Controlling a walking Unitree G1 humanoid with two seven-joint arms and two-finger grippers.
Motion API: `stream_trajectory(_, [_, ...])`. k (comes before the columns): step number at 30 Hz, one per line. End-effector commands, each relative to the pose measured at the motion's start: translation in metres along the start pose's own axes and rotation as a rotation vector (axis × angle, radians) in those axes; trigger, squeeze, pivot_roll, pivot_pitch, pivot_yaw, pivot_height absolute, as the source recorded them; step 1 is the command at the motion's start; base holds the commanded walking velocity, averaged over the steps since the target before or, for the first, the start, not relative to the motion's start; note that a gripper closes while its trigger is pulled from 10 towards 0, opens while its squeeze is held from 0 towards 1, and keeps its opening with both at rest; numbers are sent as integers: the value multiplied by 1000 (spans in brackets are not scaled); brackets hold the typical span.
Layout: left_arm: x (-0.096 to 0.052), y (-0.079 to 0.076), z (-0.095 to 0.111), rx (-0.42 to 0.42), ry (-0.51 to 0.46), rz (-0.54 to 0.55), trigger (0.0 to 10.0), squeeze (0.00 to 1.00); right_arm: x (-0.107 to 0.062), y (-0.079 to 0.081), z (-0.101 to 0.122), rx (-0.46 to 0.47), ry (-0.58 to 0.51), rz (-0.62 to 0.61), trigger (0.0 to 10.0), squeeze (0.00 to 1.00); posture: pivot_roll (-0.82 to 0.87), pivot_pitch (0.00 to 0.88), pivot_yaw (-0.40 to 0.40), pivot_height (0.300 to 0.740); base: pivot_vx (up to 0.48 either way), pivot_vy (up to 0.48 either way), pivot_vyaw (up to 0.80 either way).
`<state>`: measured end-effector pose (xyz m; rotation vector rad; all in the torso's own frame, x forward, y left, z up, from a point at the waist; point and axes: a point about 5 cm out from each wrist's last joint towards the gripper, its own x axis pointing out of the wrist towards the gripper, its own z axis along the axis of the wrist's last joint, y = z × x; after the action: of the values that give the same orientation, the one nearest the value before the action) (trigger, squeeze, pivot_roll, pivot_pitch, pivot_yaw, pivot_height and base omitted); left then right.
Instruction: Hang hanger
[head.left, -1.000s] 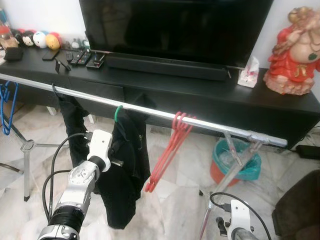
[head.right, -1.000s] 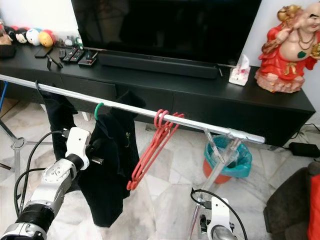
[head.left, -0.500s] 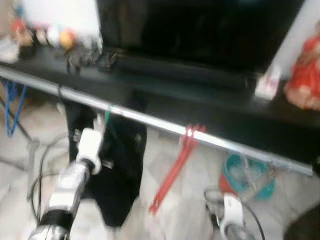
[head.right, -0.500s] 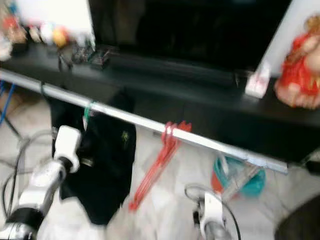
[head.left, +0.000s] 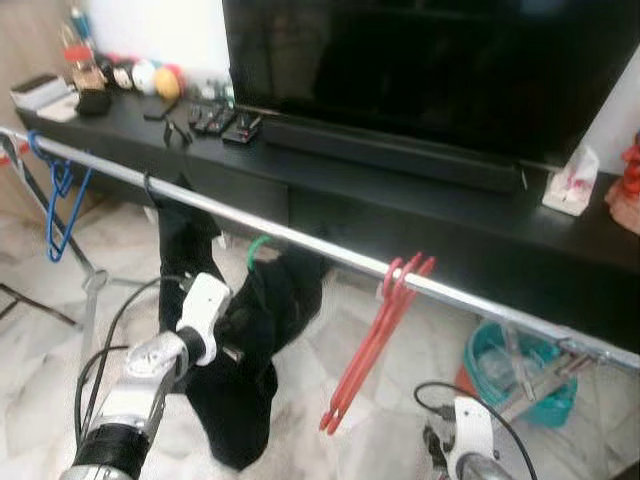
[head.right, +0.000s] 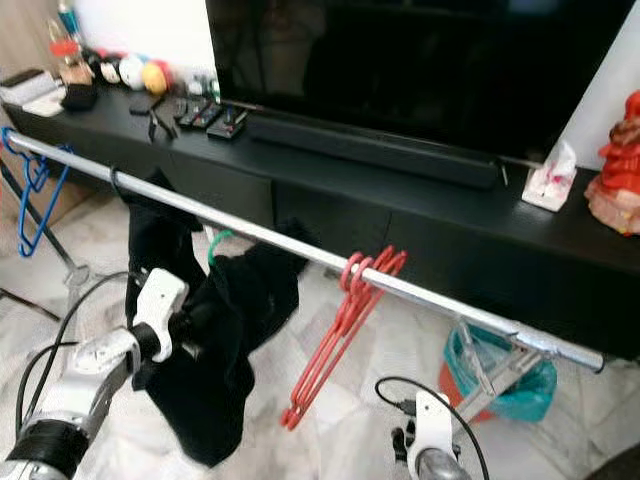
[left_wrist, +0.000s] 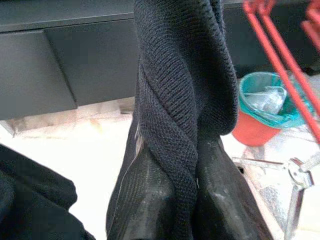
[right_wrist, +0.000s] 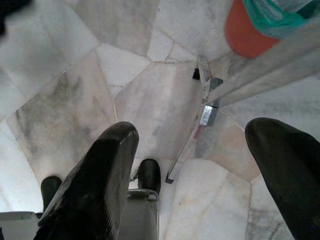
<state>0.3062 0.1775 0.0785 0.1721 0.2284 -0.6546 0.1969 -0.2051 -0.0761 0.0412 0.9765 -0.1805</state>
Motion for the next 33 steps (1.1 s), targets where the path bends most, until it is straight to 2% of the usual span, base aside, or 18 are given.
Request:
stream_trajectory(1, [3, 3, 9, 52, 5, -27, 10000, 0, 0, -1, -1, 5, 7, 3, 10000, 0, 9, 0, -19, 740, 0, 0, 0])
stream_trajectory(4, [5, 5, 11, 69, 15, -21, 10000, 0, 0, -1, 0, -2, 8, 12, 10000, 0, 8, 0, -19, 740, 0, 0, 0])
stream_trajectory(6, [15, 9, 20, 74, 7, -12, 10000, 0, 0, 0, 0, -76, 22, 45, 10000, 0, 4, 0, -14, 740, 0, 0, 0])
stream_trajectory(14, [18, 8, 19, 82, 45, -36, 10000, 0, 0, 1, 0, -83, 25, 52, 10000, 0, 7, 0, -1, 740, 0, 0, 0])
stream_trajectory(19, [20, 8, 3, 66, 126, 0, 10000, 0, 0, 4, 0, -93, 25, 65, 10000, 0, -6, 0, 11, 740, 0, 0, 0])
stream_trajectory(29, [18, 7, -8, 35, 165, 18, 10000, 0, 0, 6, 0, -101, 26, 81, 10000, 0, 4, 0, 19, 740, 0, 0, 0])
stream_trajectory(33, [15, 2, -27, 92, 277, 22, 10000, 0, 0, 6, 1, -102, 24, 82, 10000, 0, 9, 0, 18, 740, 0, 0, 0])
